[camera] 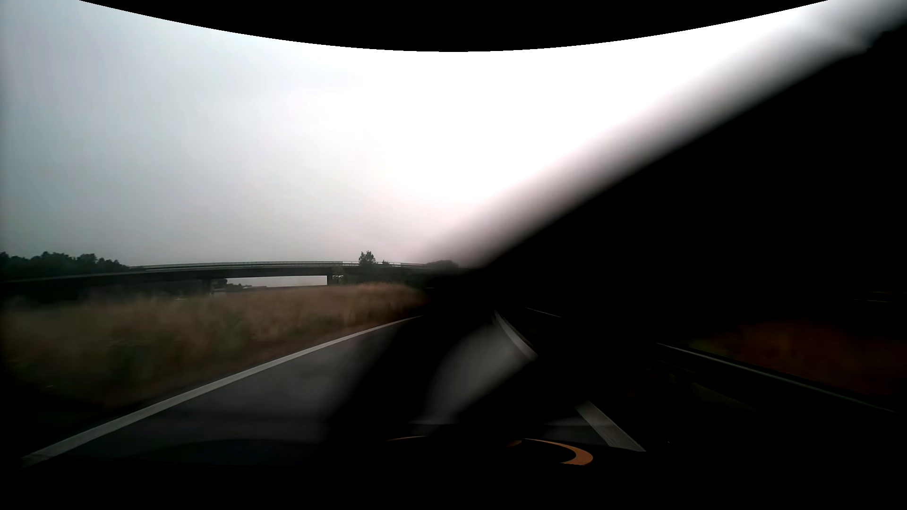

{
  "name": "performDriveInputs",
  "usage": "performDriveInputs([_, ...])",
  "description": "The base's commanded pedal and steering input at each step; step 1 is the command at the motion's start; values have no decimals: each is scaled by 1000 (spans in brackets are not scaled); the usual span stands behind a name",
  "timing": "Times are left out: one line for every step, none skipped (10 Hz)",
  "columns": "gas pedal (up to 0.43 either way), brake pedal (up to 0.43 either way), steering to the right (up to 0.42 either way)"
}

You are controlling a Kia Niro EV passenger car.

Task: Follow the waypoints while adhering to traffic rules and regulations

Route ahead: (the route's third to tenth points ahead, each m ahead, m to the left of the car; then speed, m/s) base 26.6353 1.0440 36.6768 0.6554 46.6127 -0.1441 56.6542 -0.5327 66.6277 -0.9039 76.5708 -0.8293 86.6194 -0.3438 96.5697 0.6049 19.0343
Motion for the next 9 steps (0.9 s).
performDriveInputs([79,0,9])
performDriveInputs([79,0,8])
performDriveInputs([79,0,9])
performDriveInputs([79,0,8])
performDriveInputs([79,0,8])
performDriveInputs([87,0,6])
performDriveInputs([98,0,7])
performDriveInputs([110,0,7])
performDriveInputs([118,0,7])
